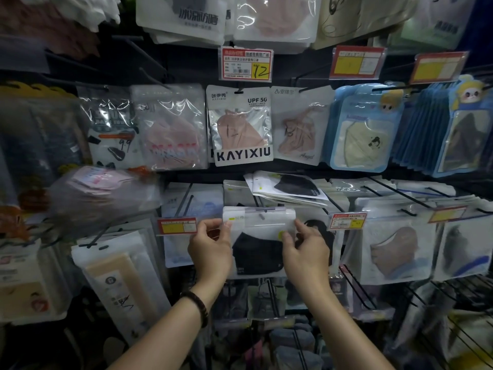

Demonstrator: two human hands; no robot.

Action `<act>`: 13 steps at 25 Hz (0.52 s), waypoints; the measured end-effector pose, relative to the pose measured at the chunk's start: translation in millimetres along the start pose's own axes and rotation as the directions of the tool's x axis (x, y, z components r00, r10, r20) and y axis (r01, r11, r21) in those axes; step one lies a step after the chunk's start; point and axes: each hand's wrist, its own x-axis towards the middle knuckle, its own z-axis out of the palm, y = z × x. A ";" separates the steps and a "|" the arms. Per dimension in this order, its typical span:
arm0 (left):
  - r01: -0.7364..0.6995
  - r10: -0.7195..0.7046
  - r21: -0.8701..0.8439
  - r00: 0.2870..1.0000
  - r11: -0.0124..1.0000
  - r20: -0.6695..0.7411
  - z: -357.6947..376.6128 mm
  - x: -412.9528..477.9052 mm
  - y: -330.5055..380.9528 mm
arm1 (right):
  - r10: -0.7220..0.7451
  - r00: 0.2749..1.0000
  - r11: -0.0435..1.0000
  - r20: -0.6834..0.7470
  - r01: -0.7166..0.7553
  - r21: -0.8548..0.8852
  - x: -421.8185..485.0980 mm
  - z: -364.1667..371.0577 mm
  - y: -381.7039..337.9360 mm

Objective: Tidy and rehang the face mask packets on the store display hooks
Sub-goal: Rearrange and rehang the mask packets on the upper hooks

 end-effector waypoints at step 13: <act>-0.273 -0.347 0.526 0.502 0.805 0.792 -51.1 20.3 140.8 | -0.304 0.951 0.925 0.061 0.310 -0.218 9.4 -90.0 -91.6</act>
